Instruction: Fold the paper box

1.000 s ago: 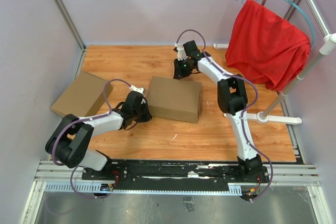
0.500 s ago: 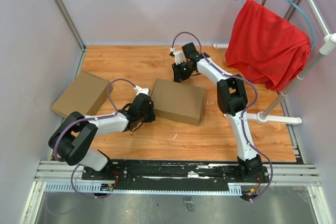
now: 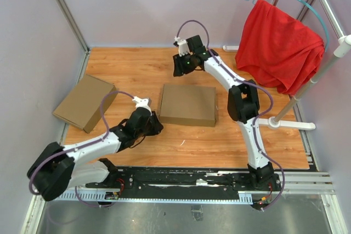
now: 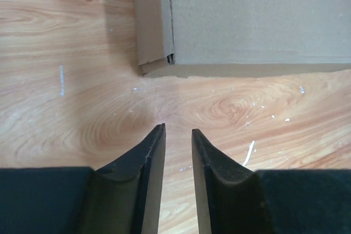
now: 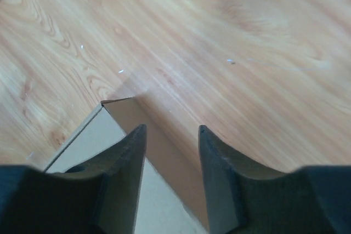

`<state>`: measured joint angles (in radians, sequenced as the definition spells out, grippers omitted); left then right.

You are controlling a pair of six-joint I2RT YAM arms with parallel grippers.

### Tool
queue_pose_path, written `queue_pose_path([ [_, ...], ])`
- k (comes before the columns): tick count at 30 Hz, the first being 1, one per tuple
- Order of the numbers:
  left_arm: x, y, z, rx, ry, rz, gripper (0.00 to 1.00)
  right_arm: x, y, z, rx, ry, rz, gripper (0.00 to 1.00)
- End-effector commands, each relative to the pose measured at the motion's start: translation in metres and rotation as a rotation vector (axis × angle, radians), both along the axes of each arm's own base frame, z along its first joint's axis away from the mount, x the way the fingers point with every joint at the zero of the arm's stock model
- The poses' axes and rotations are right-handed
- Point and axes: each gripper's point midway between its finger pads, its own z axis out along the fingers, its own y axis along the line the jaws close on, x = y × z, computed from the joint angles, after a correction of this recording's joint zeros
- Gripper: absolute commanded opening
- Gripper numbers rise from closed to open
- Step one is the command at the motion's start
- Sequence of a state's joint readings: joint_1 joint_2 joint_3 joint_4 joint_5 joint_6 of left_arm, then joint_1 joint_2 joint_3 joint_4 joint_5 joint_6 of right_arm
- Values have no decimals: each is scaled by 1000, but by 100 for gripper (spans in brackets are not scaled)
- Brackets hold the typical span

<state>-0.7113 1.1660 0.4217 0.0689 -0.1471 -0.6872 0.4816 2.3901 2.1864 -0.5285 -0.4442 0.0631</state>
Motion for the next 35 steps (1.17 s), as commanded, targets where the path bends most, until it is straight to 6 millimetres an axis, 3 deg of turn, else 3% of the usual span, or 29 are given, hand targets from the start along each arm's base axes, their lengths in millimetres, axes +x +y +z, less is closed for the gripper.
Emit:
queue_pose_path([
  [1,-1,15,31,-28,-84,57,32,23,-28,91,86,-188,-124,53],
  [3,-1,20,51,-51,-146,64,41,16,-41,107,83,-238,-167,85],
  [4,0,22,64,-68,-187,67,51,10,-47,116,88,-267,-184,99],
  [5,0,25,76,-80,-225,68,66,4,-52,117,92,-277,-205,99],
  [6,1,29,86,-86,-261,79,86,-4,-60,131,109,-307,-244,99],
  [7,2,33,98,-93,-298,91,98,-12,-67,138,121,-322,-272,98],
  [13,7,45,137,-59,-399,112,99,-67,-92,120,120,-236,-322,98],
  [21,13,42,142,-3,-369,98,99,-115,-103,98,122,-161,-288,99],
  [29,8,53,150,33,-367,113,99,-144,-119,88,100,-193,-260,99],
  [35,3,58,161,47,-347,116,99,-143,-139,103,98,-298,-347,98],
])
